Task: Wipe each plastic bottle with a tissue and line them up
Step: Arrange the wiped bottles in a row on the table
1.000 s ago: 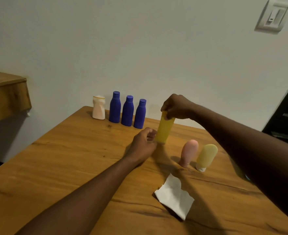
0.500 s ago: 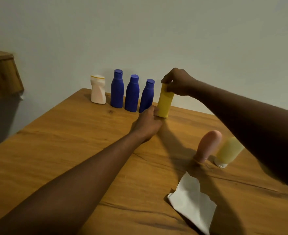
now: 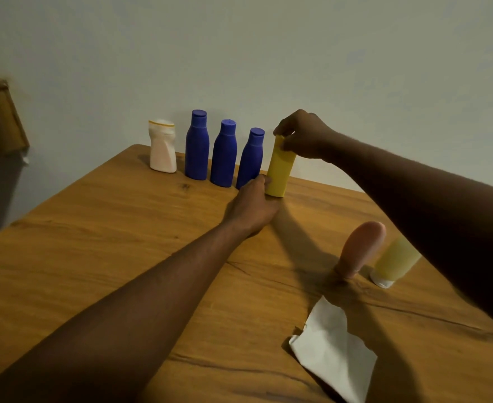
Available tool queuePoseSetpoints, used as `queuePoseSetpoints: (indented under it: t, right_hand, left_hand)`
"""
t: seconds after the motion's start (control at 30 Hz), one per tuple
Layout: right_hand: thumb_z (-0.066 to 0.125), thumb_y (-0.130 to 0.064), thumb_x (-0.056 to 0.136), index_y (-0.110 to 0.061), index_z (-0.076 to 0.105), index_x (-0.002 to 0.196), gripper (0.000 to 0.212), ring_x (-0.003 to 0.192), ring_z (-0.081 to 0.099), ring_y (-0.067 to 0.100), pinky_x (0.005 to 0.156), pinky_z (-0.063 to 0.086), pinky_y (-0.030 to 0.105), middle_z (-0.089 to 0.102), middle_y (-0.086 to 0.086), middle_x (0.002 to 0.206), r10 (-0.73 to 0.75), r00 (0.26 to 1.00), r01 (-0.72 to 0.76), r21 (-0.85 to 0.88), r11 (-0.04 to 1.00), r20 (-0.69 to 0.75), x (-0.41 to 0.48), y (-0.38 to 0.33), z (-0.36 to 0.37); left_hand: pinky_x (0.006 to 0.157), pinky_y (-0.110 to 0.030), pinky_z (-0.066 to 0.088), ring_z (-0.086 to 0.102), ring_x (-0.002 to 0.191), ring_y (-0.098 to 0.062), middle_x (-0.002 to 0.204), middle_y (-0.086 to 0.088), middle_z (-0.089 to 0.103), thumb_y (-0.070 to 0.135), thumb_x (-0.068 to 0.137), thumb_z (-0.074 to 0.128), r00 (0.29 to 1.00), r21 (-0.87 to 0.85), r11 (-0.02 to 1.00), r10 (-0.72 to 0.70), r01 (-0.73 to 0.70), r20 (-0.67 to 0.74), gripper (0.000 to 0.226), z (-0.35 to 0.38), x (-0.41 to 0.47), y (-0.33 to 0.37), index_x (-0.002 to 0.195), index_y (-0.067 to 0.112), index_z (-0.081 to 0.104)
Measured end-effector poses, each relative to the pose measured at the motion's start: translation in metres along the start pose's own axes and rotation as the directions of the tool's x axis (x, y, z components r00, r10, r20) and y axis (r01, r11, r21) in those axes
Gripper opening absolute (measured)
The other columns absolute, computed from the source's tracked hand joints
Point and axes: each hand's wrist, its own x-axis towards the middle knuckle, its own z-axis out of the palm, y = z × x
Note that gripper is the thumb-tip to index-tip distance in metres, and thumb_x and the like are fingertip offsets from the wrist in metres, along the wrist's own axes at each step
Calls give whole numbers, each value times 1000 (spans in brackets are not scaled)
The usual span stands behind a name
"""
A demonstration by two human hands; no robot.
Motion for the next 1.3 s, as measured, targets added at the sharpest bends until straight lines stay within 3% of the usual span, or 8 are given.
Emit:
queuePoseSetpoints:
  t: [0.47, 0.7, 0.9, 1.03, 1.13, 1.3]
  right_hand:
    - [59, 3, 93, -6, 58, 138, 46, 128, 55, 28, 96, 48, 35, 57, 12, 142, 15, 1000, -16, 51, 999, 21, -1, 4, 1]
    - [66, -2, 91, -14, 44, 148, 63, 127, 53, 27, 92, 50, 31, 53, 11, 144, 44, 999, -42, 110, 993, -15, -12, 4, -13]
    - [67, 3, 88, -8, 66, 124, 38, 109, 62, 21, 82, 51, 28, 67, 9, 121, 28, 999, -30, 130, 991, 20, -62, 4, -55]
    - [72, -7, 85, -9, 73, 111, 26, 104, 67, 20, 94, 55, 38, 73, 1, 101, 14, 982, -35, 110, 993, 191, -115, 2, -80]
    - [79, -16, 81, -14, 73, 114, 34, 105, 64, 17, 89, 51, 32, 71, -7, 101, 40, 950, -42, 1, 999, 308, -149, -2, -91]
    - [79, -18, 84, -20, 65, 128, 46, 111, 63, 20, 96, 54, 35, 66, -1, 124, 92, 928, 17, -290, 957, 361, -184, 8, -78]
  left_hand:
    - [108, -46, 48, 49, 136, -22, 150, 0, 49, 12, 92, 67, 1000, 39, 999, 7, -6, -17, 67, -2, -8, 6, 152, 23, 39]
    - [104, -43, 49, 52, 131, -18, 146, 3, 53, 15, 94, 66, 998, -51, 999, -4, 1, -63, 59, -8, -18, 9, 148, 26, 43]
    - [99, -32, 51, 56, 126, -12, 138, 4, 58, 9, 97, 65, 999, -278, 960, -22, 13, -27, 54, -10, -53, 29, 147, 22, 49]
    - [92, -25, 52, 60, 119, -10, 129, 4, 65, 4, 95, 63, 1000, -347, 938, -11, 9, -4, 47, -5, -90, 59, 138, 22, 59]
    - [92, -24, 52, 61, 116, -9, 126, 5, 67, 2, 94, 62, 999, -358, 934, 13, 1, 38, 44, 3, -118, 83, 133, 22, 63]
    - [98, -29, 53, 59, 122, -13, 132, 3, 65, 1, 93, 63, 994, -305, 952, 38, -6, 100, 44, 13, -148, 106, 133, 20, 62]
